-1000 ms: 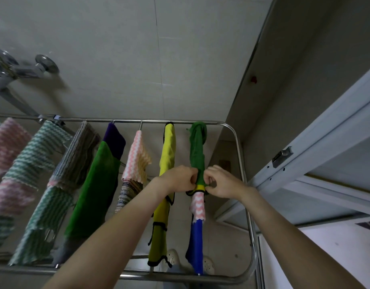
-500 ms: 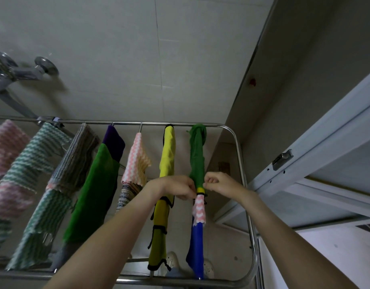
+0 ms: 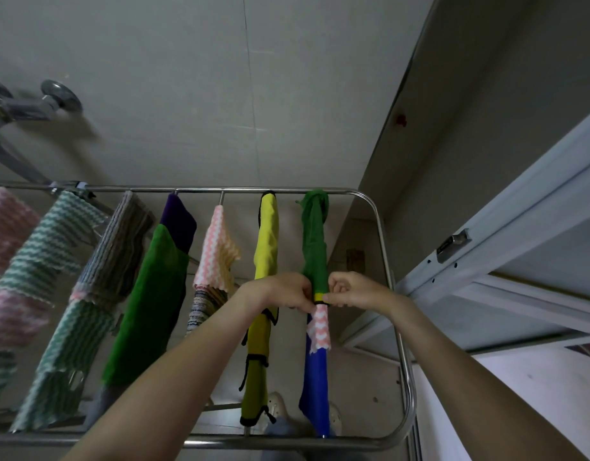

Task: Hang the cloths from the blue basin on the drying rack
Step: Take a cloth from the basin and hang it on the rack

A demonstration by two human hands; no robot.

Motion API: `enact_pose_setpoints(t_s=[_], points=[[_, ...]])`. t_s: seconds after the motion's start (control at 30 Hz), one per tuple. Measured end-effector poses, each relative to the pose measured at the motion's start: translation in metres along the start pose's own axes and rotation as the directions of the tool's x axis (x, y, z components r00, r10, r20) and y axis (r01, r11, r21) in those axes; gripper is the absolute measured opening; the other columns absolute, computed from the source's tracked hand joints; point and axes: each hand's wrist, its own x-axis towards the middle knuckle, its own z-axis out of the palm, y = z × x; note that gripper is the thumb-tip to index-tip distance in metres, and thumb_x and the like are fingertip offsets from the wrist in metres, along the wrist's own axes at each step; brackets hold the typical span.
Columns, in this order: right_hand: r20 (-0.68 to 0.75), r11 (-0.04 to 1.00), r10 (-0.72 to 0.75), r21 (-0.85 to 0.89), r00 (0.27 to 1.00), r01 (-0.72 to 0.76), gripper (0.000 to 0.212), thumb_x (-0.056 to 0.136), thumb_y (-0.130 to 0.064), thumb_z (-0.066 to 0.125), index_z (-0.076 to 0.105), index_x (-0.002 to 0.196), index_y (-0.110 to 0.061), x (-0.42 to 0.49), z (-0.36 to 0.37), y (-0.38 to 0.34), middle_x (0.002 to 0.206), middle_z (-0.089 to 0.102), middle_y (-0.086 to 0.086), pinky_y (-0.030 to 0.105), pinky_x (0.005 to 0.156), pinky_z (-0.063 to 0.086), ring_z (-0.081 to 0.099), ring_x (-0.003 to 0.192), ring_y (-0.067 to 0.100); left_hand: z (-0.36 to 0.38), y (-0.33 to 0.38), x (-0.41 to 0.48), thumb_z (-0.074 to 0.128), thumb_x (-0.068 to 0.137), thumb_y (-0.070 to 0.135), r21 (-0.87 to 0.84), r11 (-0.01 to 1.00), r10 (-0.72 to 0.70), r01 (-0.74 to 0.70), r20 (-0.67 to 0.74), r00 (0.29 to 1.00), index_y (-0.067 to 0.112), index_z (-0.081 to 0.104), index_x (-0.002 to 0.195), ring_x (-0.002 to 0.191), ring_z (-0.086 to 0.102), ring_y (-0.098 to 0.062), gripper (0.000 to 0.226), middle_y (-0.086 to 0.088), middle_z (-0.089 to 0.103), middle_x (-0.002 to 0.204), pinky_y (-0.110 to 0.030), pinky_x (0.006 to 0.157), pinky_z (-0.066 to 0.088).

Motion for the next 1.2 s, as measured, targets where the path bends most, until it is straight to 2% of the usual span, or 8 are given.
enact_pose_setpoints(t_s=[0.13,0.33,0.5,0.6,0.67,0.77,0.9,1.2], points=[[0.012,0.999,0.009,-0.032,1.000,-0.008,0.024,0.082,-0.031,0.072,0.061,0.088,-0.010,-0.010,0.003,0.005,0.078,0.061,0.005,0.027,0.068,0.044,0.056,0.070,0.011,0.008,-0.002,-0.001,0.065,0.083,0.023,0.042,0.999,0.022,-0.016,-0.123,0.992,0.004,0.069,0.097,0.079,0.057,-0.013,0.024,-0.006,0.066,0.087,-0.024,0.065,0.041],[-0.209,0.987,-0.116,-0.135,0.971,0.089,0.010,0.082,-0.023,0.069,0.060,0.083,-0.020,-0.022,0.017,0.005,0.070,0.054,-0.007,0.022,0.065,0.044,0.049,0.065,0.003,0.027,-0.003,-0.008,0.059,0.090,0.021,0.134,0.991,0.075,-0.027,-0.371,0.926,0.005,0.066,0.102,0.096,0.060,-0.023,0.021,-0.012,0.068,0.102,-0.025,0.071,0.038],[-0.276,0.968,-0.173,-0.226,0.945,0.111,0.006,0.086,-0.019,0.057,0.053,0.082,-0.021,-0.029,0.032,0.006,0.073,0.051,-0.006,0.039,0.067,0.048,0.052,0.070,0.015,0.044,-0.002,-0.014,0.047,0.096,0.019,0.197,0.980,0.103,-0.006,-0.490,0.865,0.005,0.061,0.107,0.095,0.062,-0.031,0.023,-0.017,0.067,0.101,-0.031,0.069,0.040],[-0.303,0.953,-0.205,-0.280,0.931,0.118,0.007,0.087,-0.020,0.054,0.049,0.083,-0.022,-0.033,0.035,0.003,0.079,0.049,-0.007,0.041,0.067,0.046,0.050,0.072,0.015,0.047,0.001,-0.018,0.045,0.095,0.018,0.241,0.971,0.121,0.015,-0.541,0.833,0.004,0.060,0.103,0.089,0.063,-0.033,0.022,-0.018,0.067,0.096,-0.035,0.066,0.041],[-0.317,0.948,-0.222,-0.290,0.922,0.128,0.006,0.088,-0.018,0.053,0.048,0.084,-0.020,-0.035,0.034,0.000,0.079,0.047,-0.008,0.038,0.064,0.043,0.047,0.070,0.013,0.044,0.002,-0.020,0.047,0.094,0.017,0.231,0.973,0.121,0.015,-0.564,0.817,0.004,0.060,0.101,0.088,0.062,-0.034,0.020,-0.018,0.067,0.095,-0.037,0.069,0.044],[-0.317,0.954,-0.221,-0.266,0.922,0.137,0.006,0.089,-0.018,0.053,0.048,0.086,-0.020,-0.038,0.034,-0.005,0.078,0.048,-0.006,0.035,0.062,0.041,0.049,0.068,0.014,0.043,0.003,-0.021,0.047,0.093,0.019,0.257,0.966,0.133,0.011,-0.537,0.833,0.005,0.060,0.102,0.090,0.063,-0.034,0.020,-0.018,0.067,0.095,-0.039,0.072,0.047],[-0.301,0.955,-0.212,-0.265,0.930,0.133,0.008,0.089,-0.023,0.054,0.048,0.084,-0.025,-0.039,0.033,-0.008,0.080,0.050,-0.007,0.037,0.064,0.046,0.051,0.069,0.013,0.051,-0.001,-0.020,0.048,0.094,0.026,0.257,0.966,0.118,0.023,-0.519,0.846,0.005,0.055,0.102,0.091,0.062,-0.035,0.024,-0.018,0.066,0.098,-0.037,0.068,0.044],[-0.263,0.949,-0.205,-0.289,0.943,0.126,0.007,0.090,-0.027,0.056,0.052,0.085,-0.024,-0.039,0.030,-0.003,0.077,0.049,-0.008,0.041,0.068,0.048,0.051,0.070,0.014,0.054,0.000,-0.013,0.041,0.097,0.021,0.340,0.937,0.129,0.082,-0.554,0.822,0.007,0.056,0.106,0.088,0.064,-0.033,0.022,-0.015,0.067,0.098,-0.039,0.072,0.050]])
